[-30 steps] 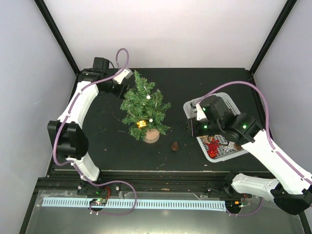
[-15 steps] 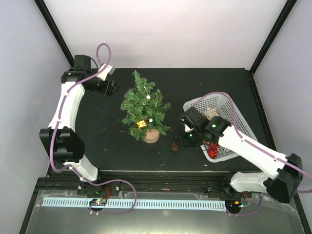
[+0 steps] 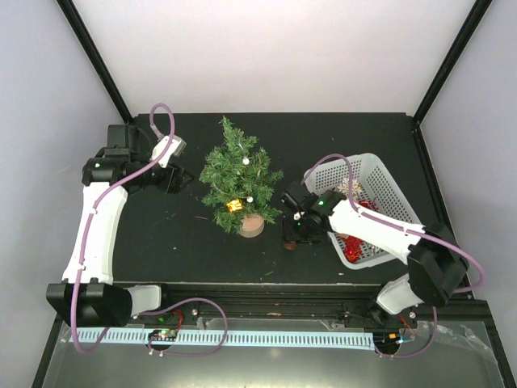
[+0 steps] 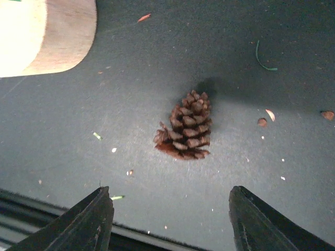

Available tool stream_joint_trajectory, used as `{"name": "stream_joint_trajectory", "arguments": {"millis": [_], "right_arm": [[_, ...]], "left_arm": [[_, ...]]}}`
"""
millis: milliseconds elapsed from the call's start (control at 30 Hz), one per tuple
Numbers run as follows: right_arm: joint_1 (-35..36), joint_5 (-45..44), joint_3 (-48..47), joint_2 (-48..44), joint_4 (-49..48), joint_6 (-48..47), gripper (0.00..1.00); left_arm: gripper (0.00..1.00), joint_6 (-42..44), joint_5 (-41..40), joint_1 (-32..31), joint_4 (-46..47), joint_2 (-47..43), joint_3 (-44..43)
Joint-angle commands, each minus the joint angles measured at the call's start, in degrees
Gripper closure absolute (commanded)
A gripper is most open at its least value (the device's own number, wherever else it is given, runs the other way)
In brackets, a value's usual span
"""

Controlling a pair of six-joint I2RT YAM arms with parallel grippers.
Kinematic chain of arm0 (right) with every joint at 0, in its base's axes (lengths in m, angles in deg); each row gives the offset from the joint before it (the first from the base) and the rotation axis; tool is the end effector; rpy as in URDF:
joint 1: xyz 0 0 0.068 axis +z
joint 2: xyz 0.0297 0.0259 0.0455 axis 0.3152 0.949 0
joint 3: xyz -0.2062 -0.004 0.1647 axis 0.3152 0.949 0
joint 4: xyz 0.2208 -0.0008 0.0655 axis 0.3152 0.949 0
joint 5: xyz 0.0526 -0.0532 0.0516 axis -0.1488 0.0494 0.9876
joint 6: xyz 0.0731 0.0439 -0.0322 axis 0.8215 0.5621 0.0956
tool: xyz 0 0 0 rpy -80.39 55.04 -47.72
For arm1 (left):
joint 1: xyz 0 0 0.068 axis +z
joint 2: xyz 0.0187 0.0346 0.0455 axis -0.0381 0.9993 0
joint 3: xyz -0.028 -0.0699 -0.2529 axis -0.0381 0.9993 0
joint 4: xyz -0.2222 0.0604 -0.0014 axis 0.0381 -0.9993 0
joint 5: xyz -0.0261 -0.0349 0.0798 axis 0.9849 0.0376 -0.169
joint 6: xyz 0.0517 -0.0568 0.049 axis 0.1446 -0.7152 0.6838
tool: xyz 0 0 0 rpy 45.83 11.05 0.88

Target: Decorate the small christmas tree

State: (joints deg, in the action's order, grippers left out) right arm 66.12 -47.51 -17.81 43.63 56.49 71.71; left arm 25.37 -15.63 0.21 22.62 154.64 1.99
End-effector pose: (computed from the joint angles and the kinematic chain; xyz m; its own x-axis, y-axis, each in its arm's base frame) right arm 0.1662 0.1935 0.1857 -0.9875 -0.0522 -0.1486 -0.0898 0.9616 0.2593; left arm 0.2275 -0.0318 0.3272 -0.6335 0.3180 -0.7054 0.5631 0.8147 -0.1384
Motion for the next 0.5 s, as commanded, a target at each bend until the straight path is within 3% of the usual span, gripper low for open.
{"name": "stream_joint_trajectory", "arguments": {"millis": [0,467], "right_arm": [[-0.40,-1.95,-1.48,4.63,-2.81,0.83,0.38],[-1.16,-2.44,-0.17,10.47,-6.52,1.32,0.42]], "left_arm": [[0.36,0.07,0.43,-0.02,-2.76,-2.12,0.99],[0.36,0.19,0.75,0.06,-4.33,-5.44,3.11]]}}
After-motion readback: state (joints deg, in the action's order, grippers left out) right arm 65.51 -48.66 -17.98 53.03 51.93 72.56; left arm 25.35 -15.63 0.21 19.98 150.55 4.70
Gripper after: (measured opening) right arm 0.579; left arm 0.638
